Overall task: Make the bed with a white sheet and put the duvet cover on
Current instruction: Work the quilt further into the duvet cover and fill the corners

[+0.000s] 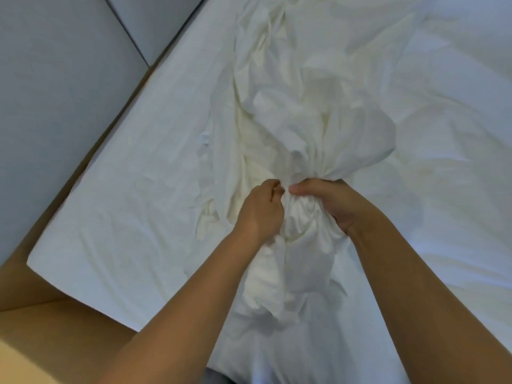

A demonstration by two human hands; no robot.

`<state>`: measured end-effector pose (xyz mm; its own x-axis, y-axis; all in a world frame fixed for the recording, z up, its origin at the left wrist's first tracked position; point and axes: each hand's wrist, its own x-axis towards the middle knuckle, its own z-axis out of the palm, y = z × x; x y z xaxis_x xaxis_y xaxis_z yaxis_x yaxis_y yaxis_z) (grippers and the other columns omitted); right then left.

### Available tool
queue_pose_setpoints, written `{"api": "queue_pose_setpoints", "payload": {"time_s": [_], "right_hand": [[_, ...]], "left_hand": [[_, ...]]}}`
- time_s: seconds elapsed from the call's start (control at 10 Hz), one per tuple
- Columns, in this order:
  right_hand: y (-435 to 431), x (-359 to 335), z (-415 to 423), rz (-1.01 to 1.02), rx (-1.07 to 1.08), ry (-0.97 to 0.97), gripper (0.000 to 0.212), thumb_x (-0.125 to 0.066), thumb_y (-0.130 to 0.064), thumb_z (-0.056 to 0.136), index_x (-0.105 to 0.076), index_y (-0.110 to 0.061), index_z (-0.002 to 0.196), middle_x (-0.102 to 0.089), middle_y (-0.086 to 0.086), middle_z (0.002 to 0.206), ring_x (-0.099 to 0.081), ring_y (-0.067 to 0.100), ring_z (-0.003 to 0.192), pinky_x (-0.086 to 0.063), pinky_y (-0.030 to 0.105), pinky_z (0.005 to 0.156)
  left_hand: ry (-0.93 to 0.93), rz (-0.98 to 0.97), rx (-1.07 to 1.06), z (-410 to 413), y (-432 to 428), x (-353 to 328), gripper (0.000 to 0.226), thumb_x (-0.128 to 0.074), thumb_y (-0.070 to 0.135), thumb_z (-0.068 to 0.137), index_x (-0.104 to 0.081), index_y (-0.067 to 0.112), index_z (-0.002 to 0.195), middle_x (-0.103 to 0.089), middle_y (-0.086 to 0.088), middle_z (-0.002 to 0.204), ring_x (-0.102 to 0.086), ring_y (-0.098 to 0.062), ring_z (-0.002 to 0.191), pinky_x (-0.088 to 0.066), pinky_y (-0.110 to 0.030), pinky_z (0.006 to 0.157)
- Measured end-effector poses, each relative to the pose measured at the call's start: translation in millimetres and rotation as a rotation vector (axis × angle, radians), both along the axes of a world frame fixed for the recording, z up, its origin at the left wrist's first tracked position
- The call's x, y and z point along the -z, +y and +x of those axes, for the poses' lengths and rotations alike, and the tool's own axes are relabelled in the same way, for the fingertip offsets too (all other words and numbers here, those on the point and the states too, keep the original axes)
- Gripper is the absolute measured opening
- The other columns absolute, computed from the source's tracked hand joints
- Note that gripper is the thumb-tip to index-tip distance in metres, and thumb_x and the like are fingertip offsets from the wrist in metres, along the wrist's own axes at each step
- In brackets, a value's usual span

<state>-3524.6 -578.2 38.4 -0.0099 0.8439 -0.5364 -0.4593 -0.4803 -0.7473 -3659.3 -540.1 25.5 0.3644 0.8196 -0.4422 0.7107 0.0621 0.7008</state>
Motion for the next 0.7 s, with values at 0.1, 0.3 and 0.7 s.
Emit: {"api": "queue_pose_setpoints", "payload": {"time_s": [0.1,0.3,0.7], "right_hand": [[-2,3,-2,-0.026,-0.021,-0.084,0.028,-0.072,-0.002,0.064,-0.068,-0.011,0.09,-0.074,0.005,0.086,-0.071,0.02,0.081,-0.056,0.029,0.064],[1,15,-20,-0.19,-0.339,-0.486,0.039,-0.081,-0.007,0.066,-0.062,-0.018,0.099,-0.066,-0.003,0.098,-0.063,0.01,0.084,-0.053,0.018,0.063],[16,17,-39,-0.33,-0.249,-0.48,0.023,-0.075,-0.008,0.072,-0.059,-0.021,0.083,-0.064,-0.003,0.084,-0.061,0.015,0.074,-0.046,0.024,0.052]], "left_hand": [[0.18,0.389,-0.09,-17,-8,6,0.056,-0.053,0.041,0.091,-0.042,0.015,0.139,-0.046,-0.009,0.137,-0.042,-0.026,0.125,-0.032,-0.033,0.099],[0.052,-0.368,-0.504,-56,-6,10,0.036,-0.061,0.014,0.083,-0.051,0.006,0.116,-0.053,-0.022,0.118,-0.056,-0.03,0.1,-0.048,-0.039,0.085],[0.842,0.169,0.264,-143,83,-39,0.011,-0.06,0.01,0.08,-0.05,0.012,0.083,-0.051,-0.003,0.077,-0.05,-0.024,0.072,-0.04,-0.028,0.065]]}}
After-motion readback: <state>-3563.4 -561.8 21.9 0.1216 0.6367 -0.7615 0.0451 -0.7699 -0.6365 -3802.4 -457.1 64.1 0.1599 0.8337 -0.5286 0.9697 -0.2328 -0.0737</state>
